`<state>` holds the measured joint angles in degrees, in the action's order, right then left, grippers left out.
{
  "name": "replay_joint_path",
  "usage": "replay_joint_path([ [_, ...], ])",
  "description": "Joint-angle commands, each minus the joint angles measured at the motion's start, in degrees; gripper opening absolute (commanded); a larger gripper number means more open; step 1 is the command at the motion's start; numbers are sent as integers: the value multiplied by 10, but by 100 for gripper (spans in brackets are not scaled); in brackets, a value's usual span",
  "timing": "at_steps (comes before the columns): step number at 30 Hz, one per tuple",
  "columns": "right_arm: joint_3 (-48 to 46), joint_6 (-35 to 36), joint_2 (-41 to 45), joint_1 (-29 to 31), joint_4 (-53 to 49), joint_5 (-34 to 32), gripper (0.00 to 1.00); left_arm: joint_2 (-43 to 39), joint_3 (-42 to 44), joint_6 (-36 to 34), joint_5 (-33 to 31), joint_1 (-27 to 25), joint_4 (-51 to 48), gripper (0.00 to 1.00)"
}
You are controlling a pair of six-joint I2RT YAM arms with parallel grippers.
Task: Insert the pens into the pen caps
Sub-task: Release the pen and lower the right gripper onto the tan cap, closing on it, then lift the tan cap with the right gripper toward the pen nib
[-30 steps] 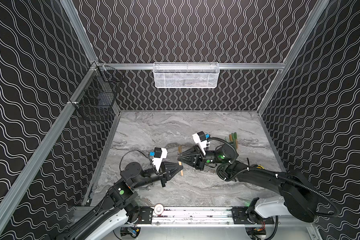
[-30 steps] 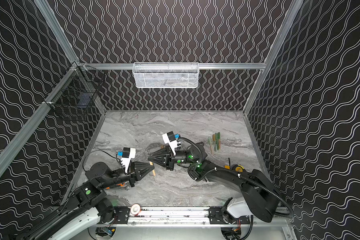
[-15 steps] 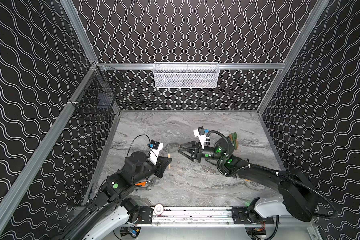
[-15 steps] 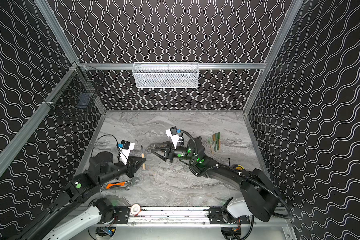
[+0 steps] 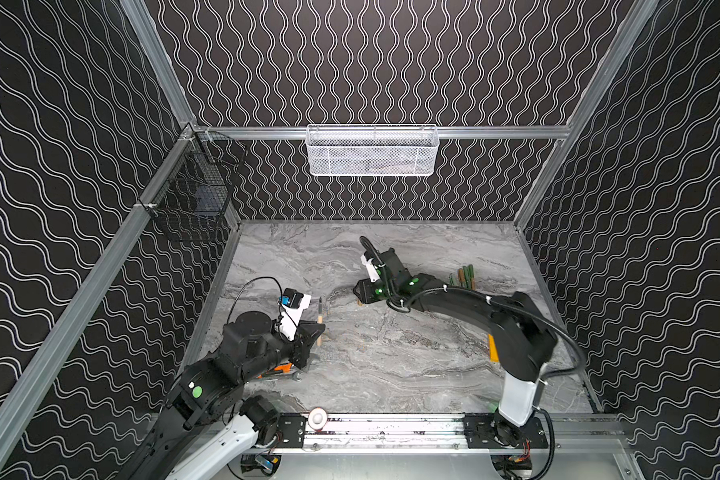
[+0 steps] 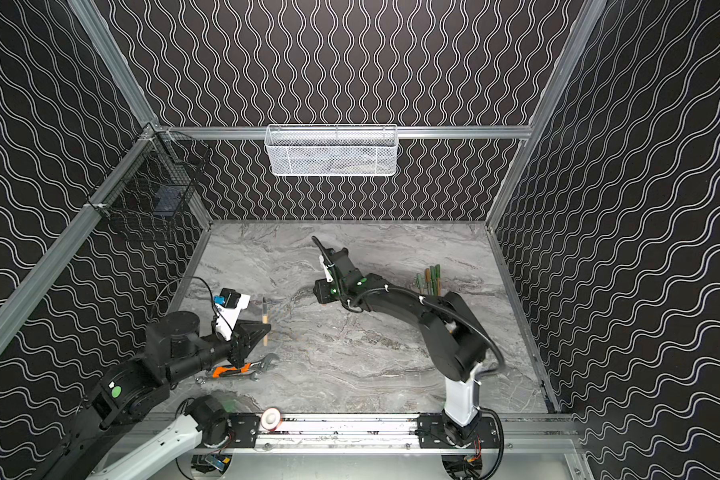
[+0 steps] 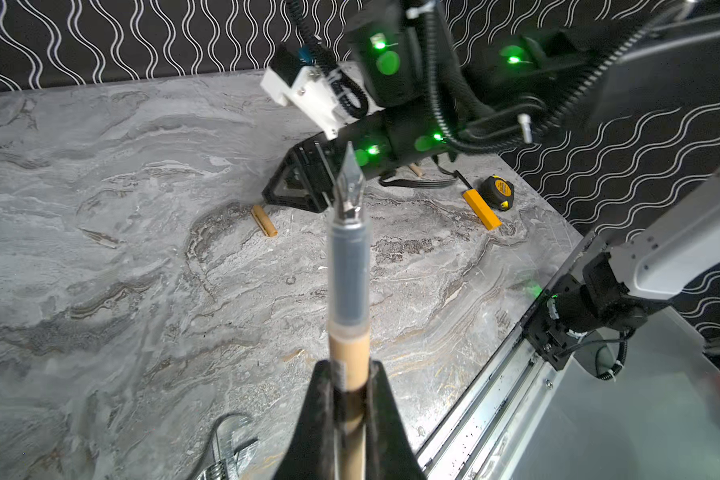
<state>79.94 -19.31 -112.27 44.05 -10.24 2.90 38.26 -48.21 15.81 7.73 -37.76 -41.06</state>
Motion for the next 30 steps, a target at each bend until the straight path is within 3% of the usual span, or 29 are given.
replay_joint_path([
  [1, 50, 16, -53, -7, -91, -38, 46, -19, 10, -28, 50, 2, 52, 0],
  [15, 118, 26, -136, -21, -106, -1, 42, -25, 11, -35, 76, 11, 57, 0],
  [30, 140, 28, -149, -20, -122, 9, 17, -20, 13, -35, 86, 19, 61, 0],
])
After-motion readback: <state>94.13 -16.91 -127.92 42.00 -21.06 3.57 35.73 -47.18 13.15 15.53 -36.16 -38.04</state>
